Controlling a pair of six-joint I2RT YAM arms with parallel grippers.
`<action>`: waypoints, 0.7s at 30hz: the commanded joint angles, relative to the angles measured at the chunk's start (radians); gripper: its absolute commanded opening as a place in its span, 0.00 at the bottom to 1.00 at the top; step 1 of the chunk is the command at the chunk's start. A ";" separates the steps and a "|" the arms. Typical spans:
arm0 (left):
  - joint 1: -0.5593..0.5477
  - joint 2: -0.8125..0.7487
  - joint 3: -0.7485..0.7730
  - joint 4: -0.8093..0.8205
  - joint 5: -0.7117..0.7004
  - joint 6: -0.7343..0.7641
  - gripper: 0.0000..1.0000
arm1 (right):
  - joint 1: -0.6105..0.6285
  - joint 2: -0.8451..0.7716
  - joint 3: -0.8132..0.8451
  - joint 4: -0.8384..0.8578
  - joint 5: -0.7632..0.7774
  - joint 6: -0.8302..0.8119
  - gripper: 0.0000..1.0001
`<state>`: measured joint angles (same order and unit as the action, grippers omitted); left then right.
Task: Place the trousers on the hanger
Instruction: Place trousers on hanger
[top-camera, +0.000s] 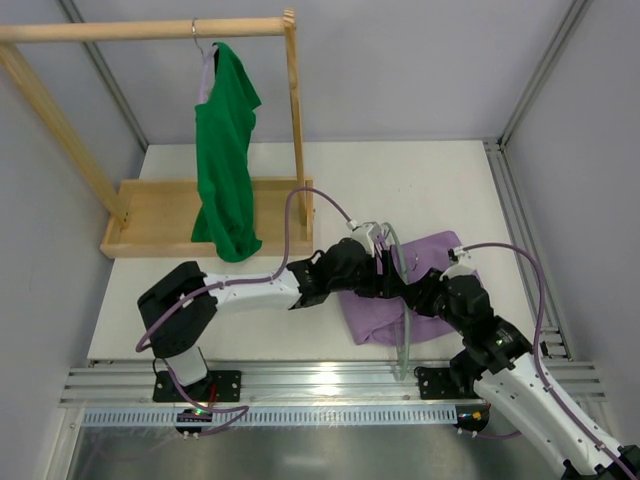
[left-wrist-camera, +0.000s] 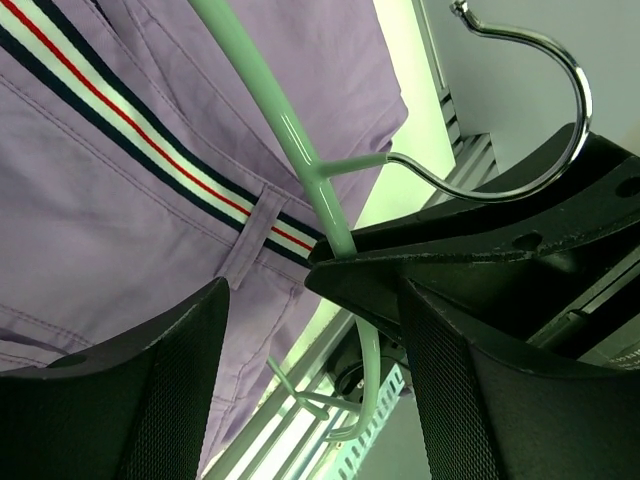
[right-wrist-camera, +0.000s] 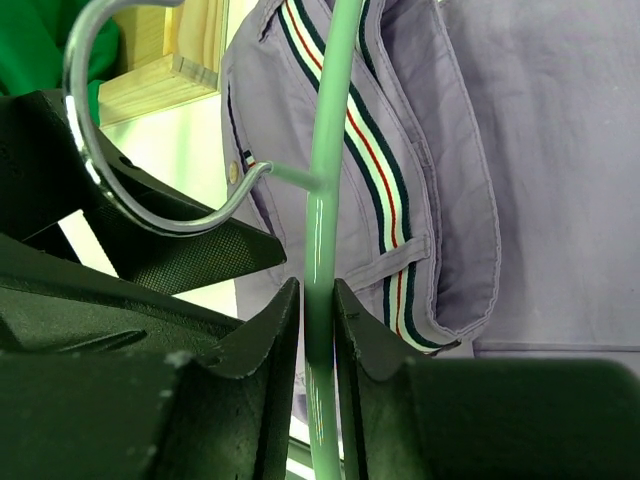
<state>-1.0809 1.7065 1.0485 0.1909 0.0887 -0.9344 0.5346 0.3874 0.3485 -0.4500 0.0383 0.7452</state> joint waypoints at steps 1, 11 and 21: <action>-0.014 -0.008 0.001 0.050 -0.027 0.003 0.69 | 0.002 -0.022 0.004 0.036 -0.026 0.013 0.23; -0.014 -0.105 -0.048 -0.018 -0.178 0.002 0.70 | 0.004 -0.068 0.003 0.007 -0.071 0.013 0.26; -0.014 -0.076 -0.039 0.048 -0.129 0.017 0.70 | 0.004 -0.071 -0.019 0.022 -0.109 0.008 0.26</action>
<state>-1.0912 1.6371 1.0065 0.1749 -0.0414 -0.9344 0.5346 0.3267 0.3378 -0.4686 -0.0441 0.7486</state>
